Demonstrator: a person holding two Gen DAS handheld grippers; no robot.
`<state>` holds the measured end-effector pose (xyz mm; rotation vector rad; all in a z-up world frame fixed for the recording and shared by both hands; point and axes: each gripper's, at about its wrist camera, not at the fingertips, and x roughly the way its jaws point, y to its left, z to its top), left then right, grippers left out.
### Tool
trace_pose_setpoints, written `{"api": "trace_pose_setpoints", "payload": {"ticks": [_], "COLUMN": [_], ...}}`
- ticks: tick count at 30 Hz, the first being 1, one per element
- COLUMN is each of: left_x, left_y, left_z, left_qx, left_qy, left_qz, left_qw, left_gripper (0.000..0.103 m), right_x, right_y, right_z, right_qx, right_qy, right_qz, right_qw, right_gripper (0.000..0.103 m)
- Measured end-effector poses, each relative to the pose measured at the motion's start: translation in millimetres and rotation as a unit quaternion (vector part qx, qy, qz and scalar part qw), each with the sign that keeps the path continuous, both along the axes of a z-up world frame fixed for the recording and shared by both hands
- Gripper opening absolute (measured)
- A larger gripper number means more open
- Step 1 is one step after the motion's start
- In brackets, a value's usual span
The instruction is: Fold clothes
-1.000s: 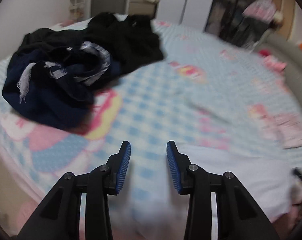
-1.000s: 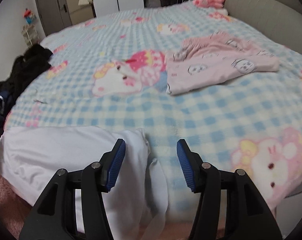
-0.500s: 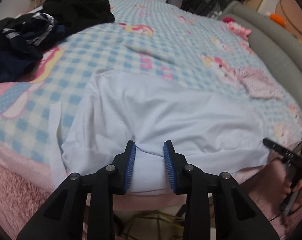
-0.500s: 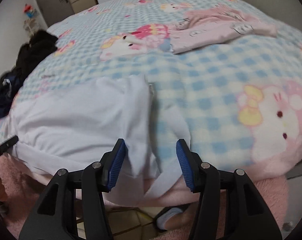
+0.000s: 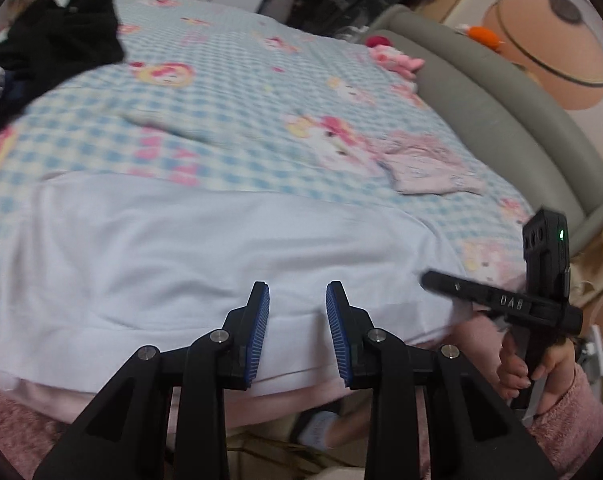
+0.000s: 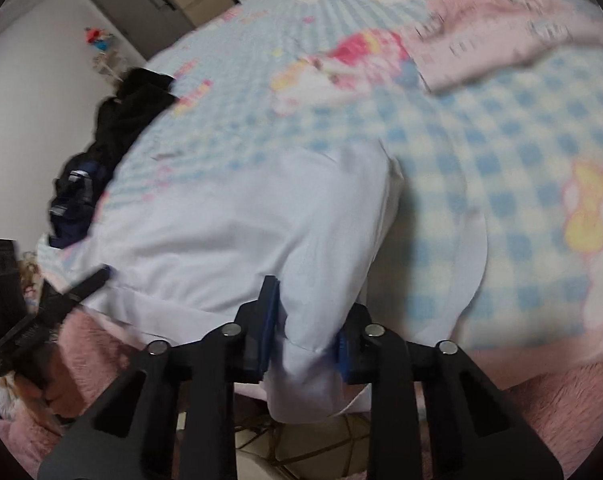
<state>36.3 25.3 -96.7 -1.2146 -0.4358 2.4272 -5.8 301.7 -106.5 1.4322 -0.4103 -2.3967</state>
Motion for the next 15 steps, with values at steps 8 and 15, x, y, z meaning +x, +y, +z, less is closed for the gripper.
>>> {"api": "trace_pose_setpoints", "payload": {"ticks": [8,15], "left_x": [-2,-2], "left_y": [8,-49], "left_z": [-3,-9], "left_qx": [0.029,0.076], "left_qy": [-0.017,-0.039], "left_qz": [-0.029,0.055], "left_qw": [0.999,0.9948], "left_gripper": [0.032,0.033], "right_x": [-6,-15], "right_y": [-51,-115], "right_z": [51,37], "right_qx": [-0.029,-0.023], "right_qy": [0.051,0.032], "right_qz": [0.053,0.133], "right_qw": [0.997,0.99], "right_gripper": [0.021,0.021]}}
